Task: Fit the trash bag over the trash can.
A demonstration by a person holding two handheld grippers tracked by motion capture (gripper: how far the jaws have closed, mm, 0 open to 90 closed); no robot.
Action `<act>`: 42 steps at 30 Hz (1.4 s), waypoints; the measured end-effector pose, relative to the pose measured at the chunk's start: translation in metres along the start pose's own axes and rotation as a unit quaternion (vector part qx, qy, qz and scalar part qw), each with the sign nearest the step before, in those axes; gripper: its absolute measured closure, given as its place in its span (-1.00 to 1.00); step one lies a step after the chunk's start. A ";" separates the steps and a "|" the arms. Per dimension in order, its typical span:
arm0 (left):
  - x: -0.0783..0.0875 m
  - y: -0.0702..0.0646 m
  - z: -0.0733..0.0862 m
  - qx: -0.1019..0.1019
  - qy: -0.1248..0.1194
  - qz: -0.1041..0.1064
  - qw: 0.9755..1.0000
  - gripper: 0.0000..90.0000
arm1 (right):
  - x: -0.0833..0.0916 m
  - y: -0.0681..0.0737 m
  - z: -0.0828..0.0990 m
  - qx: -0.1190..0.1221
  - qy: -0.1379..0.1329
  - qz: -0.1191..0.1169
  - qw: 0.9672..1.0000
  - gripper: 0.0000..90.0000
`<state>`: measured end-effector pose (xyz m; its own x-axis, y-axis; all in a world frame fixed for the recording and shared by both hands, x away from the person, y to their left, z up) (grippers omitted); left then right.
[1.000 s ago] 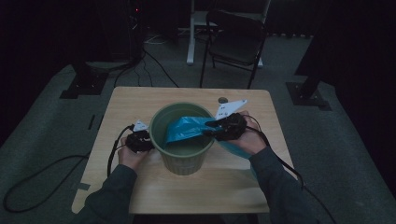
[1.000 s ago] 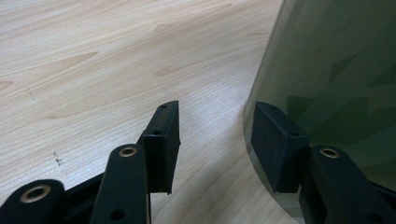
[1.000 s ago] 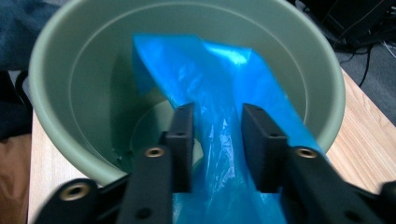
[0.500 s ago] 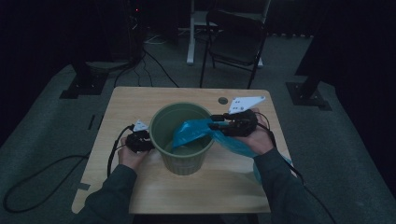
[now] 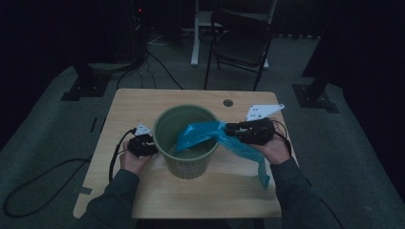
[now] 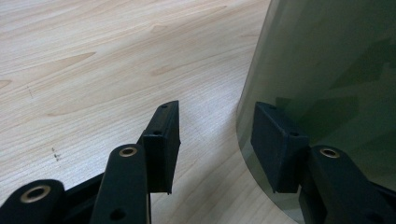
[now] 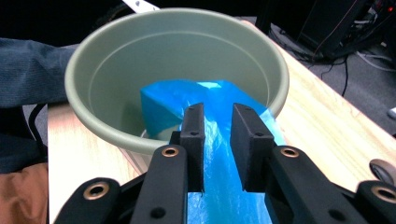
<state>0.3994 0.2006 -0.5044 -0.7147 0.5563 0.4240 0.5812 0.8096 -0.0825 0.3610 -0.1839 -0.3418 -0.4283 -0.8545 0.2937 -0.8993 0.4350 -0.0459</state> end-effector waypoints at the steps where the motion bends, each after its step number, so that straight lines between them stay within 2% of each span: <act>1: 0.000 0.000 0.000 0.000 0.000 0.000 1.000 0.17 | -0.003 0.000 0.002 -0.003 0.005 -0.001 1.000 0.68; 9: 0.002 -0.003 0.001 0.001 0.003 0.007 1.000 0.19 | -0.019 -0.004 0.011 -0.010 0.026 -0.002 1.000 0.77; 13: 0.000 -0.009 0.000 -0.003 0.005 0.014 1.000 0.19 | -0.025 -0.007 0.012 -0.011 0.034 -0.003 0.999 0.79; 19: -0.001 -0.012 0.000 -0.004 0.006 0.019 1.000 0.19 | -0.028 -0.007 0.011 -0.011 0.038 -0.006 0.999 0.87; 22: -0.002 -0.016 -0.001 -0.009 0.006 0.022 1.000 0.19 | -0.036 -0.006 0.009 -0.005 0.042 -0.008 0.999 0.96; 27: -0.002 -0.018 -0.001 -0.015 0.006 0.024 1.000 0.19 | -0.044 -0.002 0.003 0.001 0.036 -0.018 0.999 0.95; 30: 0.000 -0.017 -0.002 -0.011 0.001 0.028 1.000 0.17 | -0.039 -0.002 -0.002 0.000 0.020 -0.016 1.000 0.84; 35: 0.001 -0.015 -0.003 -0.010 -0.002 0.027 1.000 0.17 | -0.019 -0.005 -0.004 -0.006 0.010 0.001 1.000 0.67; 42: 0.003 -0.015 -0.004 -0.009 -0.004 0.028 1.000 0.17 | 0.016 -0.010 0.013 -0.024 0.003 0.021 0.999 0.57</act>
<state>0.3902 0.1895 -0.4983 -0.6842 0.6023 0.4112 0.6272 0.7737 -0.0897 0.3623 -0.2060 -0.3486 -0.4653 -0.8336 0.2977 -0.8751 0.4838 -0.0128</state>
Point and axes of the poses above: each handheld gripper's, and its own axes: x roughly backward along the jaws, z roughly out of its underside, y roughly to its left, the point moved 1 cm from there along -x, roughly forward along the jaws, and after that the axes turned 15 degrees about -y, right-handed, at the moved point
